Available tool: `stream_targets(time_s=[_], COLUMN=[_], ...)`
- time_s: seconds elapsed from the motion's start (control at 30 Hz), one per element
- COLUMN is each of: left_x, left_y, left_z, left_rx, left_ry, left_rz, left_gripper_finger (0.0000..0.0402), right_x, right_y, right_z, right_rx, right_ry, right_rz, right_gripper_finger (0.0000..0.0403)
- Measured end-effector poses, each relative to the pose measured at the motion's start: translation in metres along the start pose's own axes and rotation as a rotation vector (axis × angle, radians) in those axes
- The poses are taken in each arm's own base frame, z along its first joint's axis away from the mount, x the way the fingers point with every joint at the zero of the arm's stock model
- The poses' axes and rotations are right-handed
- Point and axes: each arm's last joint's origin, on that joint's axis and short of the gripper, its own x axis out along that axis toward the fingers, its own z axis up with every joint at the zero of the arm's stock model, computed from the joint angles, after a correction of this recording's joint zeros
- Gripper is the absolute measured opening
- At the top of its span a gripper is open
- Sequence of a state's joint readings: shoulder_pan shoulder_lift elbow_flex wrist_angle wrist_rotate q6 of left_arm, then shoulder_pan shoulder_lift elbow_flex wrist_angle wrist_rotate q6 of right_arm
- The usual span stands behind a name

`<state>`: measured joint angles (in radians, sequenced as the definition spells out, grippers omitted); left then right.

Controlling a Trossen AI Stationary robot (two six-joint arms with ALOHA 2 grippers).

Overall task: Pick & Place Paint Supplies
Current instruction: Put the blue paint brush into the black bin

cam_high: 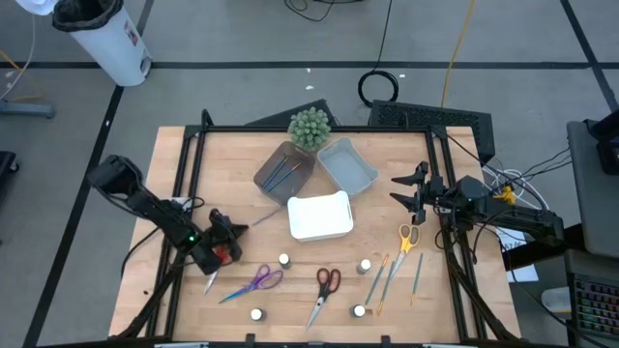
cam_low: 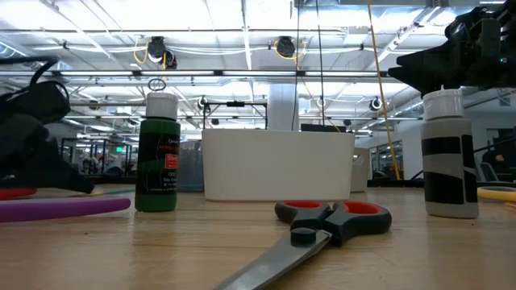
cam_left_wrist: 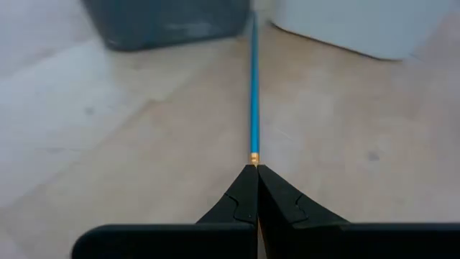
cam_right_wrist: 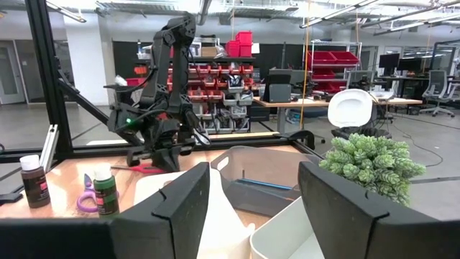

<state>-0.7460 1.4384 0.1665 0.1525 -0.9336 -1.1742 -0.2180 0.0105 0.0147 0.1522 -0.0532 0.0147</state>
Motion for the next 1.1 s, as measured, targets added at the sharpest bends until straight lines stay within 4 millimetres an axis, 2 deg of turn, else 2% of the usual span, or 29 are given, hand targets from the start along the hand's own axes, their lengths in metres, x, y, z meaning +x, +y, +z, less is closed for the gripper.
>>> stream_targets(time_s=[0.2, 0.47, 0.67, 0.97, 1.1], left_x=[0.0077, 0.0083, 0.0068, 0.0042, 0.0054], left_y=[0.0042, -0.0008, -0.004, -0.0052, -0.005], left_z=[-0.0008, -0.0008, 0.0018, 0.0064, 0.0057], left_rx=[-0.018, -0.069, -0.088, -0.06, -0.015], left_ry=[-0.021, 0.041, 0.061, 0.043, 0.055], left_rz=[0.065, 0.007, -0.033, -0.05, -0.051], left_gripper_finger=[0.0, 0.0009, 0.0048, 0.0131, 0.0146], right_x=[0.0, 0.0, 0.0, 0.0, 0.0], right_y=[0.0, 0.0, 0.0, 0.0, 0.0], right_z=[-0.0002, 0.0, -0.0001, 0.0, -0.0001], right_rx=[0.0, 0.0, 0.0, 0.0, 0.0], right_ry=[0.001, 0.0, 0.0, 0.0, 0.001], right_rz=[0.0, 0.0, 0.0, 0.0, 0.0], right_gripper_finger=[0.0206, 0.0204, 0.0207, 0.0206, 0.0205])
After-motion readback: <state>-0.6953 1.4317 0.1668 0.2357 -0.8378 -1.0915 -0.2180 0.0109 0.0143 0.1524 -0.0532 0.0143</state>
